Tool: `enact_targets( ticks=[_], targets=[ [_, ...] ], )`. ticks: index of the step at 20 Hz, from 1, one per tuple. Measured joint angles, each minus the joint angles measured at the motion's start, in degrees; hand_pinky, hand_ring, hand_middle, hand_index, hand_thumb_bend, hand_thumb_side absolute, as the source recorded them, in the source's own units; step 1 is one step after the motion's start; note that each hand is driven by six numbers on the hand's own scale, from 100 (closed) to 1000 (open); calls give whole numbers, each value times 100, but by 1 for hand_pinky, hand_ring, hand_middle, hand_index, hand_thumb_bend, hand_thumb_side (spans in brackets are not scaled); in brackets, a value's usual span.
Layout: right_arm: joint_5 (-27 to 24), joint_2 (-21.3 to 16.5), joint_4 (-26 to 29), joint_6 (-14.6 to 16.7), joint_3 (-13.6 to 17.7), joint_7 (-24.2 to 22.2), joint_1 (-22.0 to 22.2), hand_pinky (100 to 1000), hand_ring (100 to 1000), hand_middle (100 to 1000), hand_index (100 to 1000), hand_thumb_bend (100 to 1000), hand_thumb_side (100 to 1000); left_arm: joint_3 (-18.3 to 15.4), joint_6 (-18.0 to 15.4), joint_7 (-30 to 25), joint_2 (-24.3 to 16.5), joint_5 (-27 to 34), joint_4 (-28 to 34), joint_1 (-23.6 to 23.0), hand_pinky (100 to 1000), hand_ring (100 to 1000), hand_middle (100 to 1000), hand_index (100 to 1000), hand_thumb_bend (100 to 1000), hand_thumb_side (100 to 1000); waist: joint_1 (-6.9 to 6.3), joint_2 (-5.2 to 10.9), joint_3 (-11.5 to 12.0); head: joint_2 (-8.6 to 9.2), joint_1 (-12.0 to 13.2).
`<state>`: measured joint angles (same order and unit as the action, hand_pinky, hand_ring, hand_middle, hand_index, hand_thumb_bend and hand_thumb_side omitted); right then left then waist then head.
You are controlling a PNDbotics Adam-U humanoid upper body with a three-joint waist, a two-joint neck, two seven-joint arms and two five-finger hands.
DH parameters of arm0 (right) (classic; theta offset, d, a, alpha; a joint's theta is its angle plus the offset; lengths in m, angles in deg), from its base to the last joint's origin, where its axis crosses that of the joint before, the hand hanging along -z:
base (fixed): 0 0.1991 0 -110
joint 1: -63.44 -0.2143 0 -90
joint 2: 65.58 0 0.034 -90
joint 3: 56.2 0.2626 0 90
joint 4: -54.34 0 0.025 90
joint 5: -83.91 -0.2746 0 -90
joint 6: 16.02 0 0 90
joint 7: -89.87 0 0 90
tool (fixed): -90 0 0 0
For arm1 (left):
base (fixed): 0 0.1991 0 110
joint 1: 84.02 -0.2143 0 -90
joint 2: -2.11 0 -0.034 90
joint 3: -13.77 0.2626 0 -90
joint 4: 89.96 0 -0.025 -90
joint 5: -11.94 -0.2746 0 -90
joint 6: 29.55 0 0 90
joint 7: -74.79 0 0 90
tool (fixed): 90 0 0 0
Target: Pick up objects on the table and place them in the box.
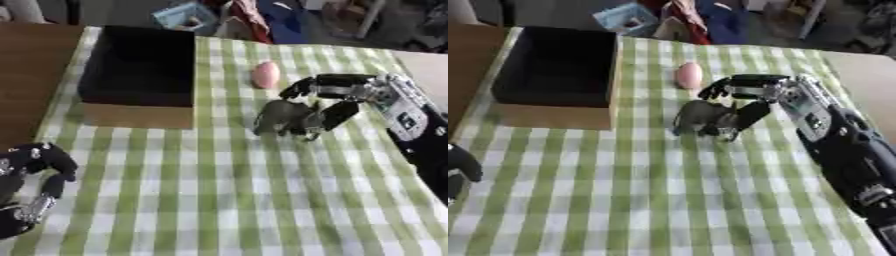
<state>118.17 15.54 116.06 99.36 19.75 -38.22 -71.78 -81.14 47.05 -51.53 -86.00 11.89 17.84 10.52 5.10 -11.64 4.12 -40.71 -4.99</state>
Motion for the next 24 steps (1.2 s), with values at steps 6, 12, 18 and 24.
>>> enact_targets(
  ticks=[6,12,18,24],
  targets=[
    [207,101,-203,68,64,139,-17,841,808,772,888,466,704,9,-4,-5,1,0,0,1,651,551,574,687,100,321,-2,-2,14,-1,-3],
    [431,158,-298,117,105,418,-18,789,682,615,769,441,670,9,3,-12,2,-1,0,3,651,550,574,687,100,321,-2,-9,22,-2,-3],
    [649,186,-343,163,134,705,-19,725,575,502,663,424,635,9,4,-15,2,-4,0,4,652,551,574,687,100,319,0,-19,43,-4,-3],
    [757,188,-345,176,170,1037,-19,659,482,403,564,353,570,9,5,-15,2,-5,0,7,652,551,575,687,100,319,8,-22,52,-5,-3]
  ],
)
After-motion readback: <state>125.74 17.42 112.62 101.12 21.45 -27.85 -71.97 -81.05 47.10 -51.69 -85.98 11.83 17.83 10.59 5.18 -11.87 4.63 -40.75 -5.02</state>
